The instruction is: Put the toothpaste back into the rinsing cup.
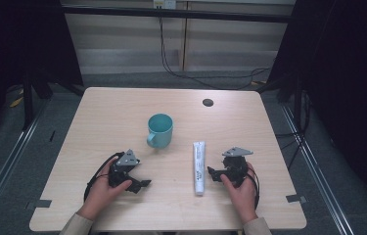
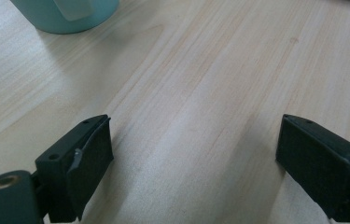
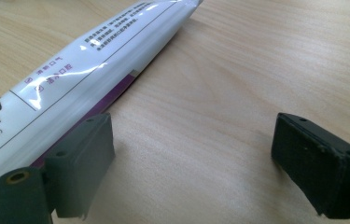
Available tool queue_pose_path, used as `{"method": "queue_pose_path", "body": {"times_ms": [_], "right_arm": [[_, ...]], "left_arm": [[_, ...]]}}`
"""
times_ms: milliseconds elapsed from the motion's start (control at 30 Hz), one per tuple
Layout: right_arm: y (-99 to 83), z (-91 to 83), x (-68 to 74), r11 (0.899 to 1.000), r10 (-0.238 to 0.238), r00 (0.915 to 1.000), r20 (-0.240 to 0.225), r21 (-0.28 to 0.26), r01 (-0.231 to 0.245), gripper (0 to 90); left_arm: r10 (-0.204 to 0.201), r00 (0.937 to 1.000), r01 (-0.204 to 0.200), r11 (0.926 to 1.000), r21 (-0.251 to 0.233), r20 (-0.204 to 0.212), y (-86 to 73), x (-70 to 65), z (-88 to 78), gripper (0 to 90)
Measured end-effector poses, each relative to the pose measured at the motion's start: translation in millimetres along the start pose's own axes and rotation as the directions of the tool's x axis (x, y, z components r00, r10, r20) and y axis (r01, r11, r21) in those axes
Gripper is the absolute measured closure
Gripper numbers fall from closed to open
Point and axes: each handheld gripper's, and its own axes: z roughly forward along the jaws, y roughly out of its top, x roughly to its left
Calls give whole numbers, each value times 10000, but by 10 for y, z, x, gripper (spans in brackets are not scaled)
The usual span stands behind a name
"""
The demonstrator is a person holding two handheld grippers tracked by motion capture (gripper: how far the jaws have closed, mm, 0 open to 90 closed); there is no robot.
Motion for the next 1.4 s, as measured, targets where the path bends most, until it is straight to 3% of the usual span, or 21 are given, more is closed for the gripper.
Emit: {"method": "queue_pose_path", "body": {"times_ms": [267,533,700,1133,1233,1400], "right_arm": [[1,0,4,10000,55,10000,65,-33,-55,134],[122,-57,-61,9939,642,9979,23,892,-641,240],[209,-100,-82,9898,654,9975,-260,1284,-616,269],[463,-107,-17,9777,663,9971,-379,2022,-573,347],[534,-95,13,9713,1076,9930,-497,2185,-943,349],[652,-67,99,9674,1100,9918,-651,2361,-918,380]], "left_arm": [[-30,10000,30,10000,-8,27,-1,-1,1,103],[-3,10000,3,10000,-5,18,0,1,0,103],[-29,10000,29,10000,-11,26,-1,-1,1,103],[2,10000,-2,10000,-3,16,0,1,0,103],[1,10000,-1,10000,-4,14,0,0,1,103],[2,10000,-2,10000,-5,13,0,0,1,103]]}}
